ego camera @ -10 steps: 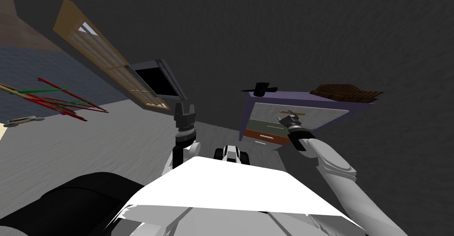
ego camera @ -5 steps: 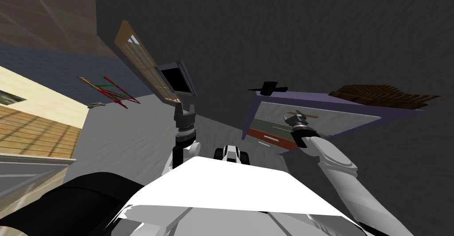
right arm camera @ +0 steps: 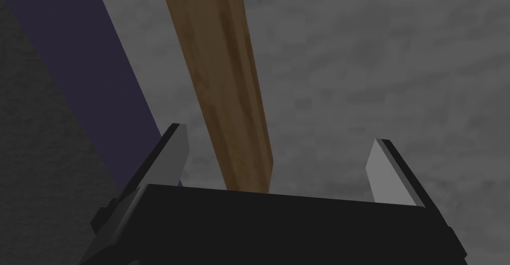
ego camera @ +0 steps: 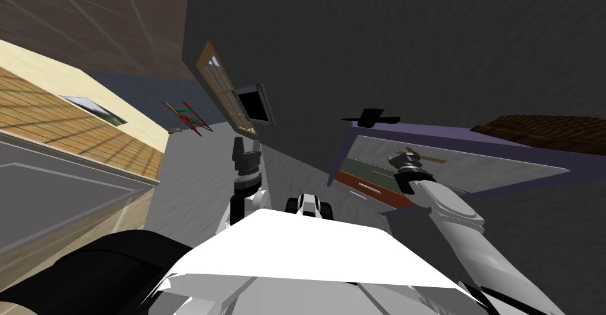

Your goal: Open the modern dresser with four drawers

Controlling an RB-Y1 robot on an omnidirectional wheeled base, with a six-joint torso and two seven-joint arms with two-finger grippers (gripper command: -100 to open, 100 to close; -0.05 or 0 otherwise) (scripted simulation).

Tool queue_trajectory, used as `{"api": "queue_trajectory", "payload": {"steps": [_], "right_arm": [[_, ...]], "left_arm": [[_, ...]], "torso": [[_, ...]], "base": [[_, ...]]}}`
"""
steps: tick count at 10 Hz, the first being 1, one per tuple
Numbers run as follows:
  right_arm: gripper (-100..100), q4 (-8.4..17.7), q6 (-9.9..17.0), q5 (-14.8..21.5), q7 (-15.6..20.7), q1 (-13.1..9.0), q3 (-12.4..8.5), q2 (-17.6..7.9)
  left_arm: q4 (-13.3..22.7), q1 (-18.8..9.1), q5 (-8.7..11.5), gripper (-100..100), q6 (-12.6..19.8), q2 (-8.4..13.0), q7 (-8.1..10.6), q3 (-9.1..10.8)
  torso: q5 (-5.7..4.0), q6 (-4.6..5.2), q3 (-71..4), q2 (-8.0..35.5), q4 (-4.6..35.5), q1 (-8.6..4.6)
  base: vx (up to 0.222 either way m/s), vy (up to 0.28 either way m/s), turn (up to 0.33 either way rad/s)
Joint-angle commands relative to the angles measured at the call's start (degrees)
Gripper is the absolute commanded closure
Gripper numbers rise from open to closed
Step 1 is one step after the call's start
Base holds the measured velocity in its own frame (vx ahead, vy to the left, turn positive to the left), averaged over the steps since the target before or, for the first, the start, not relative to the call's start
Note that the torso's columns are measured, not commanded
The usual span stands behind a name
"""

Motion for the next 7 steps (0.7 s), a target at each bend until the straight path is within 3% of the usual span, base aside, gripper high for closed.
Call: {"api": "queue_trajectory", "payload": {"steps": [1,2,3,4,5,7], "right_arm": [[-100,3.7,1.2,0.7,-0.1,-1.8,-2.0,0.0],[-100,3.0,0.9,0.8,-0.1,-1.5,-1.9,0.1],[100,1.4,0.0,0.7,0.0,-0.6,-1.3,0.6],[100,-0.8,-1.1,0.7,0.1,0.5,-0.5,1.1],[100,-1.0,-1.1,0.7,0.1,0.5,-0.5,1.1],[100,-5.0,-3.4,0.7,0.3,2.9,1.1,2.2]], "left_arm": [[0.0,0.0,0.0,0,0.0,0.0,0.00,0.00],[0.0,0.0,0.0,0,0.0,0.0,0.00,0.00],[0.0,0.0,0.0,0,0.0,0.0,0.00,0.01],[0.0,0.1,0.0,0,0.0,0.0,0.00,0.02],[0.0,0.1,0.0,0,0.0,0.0,0.00,0.03],[0.0,0.0,0.0,0,0.0,0.0,0.00,0.02]], "torso": [[0.00,-0.07,0.1,0.1,0.1,-0.06],[-0.02,0.05,0.0,0.0,0.0,-0.09],[-0.03,0.09,-0.2,-0.3,-0.1,-0.11],[-0.05,0.17,-0.4,-0.6,-0.2,-0.18],[-0.04,0.05,-0.4,-0.7,-0.2,-0.07],[-0.07,-0.08,-0.2,-0.2,-0.1,-0.22]], "base": [[-0.159,0.008,0.223],[-0.058,0.004,0.030],[0.089,-0.027,-0.419],[0.210,-0.012,-0.485],[0.166,0.004,-0.132],[0.154,0.005,-0.353]]}}
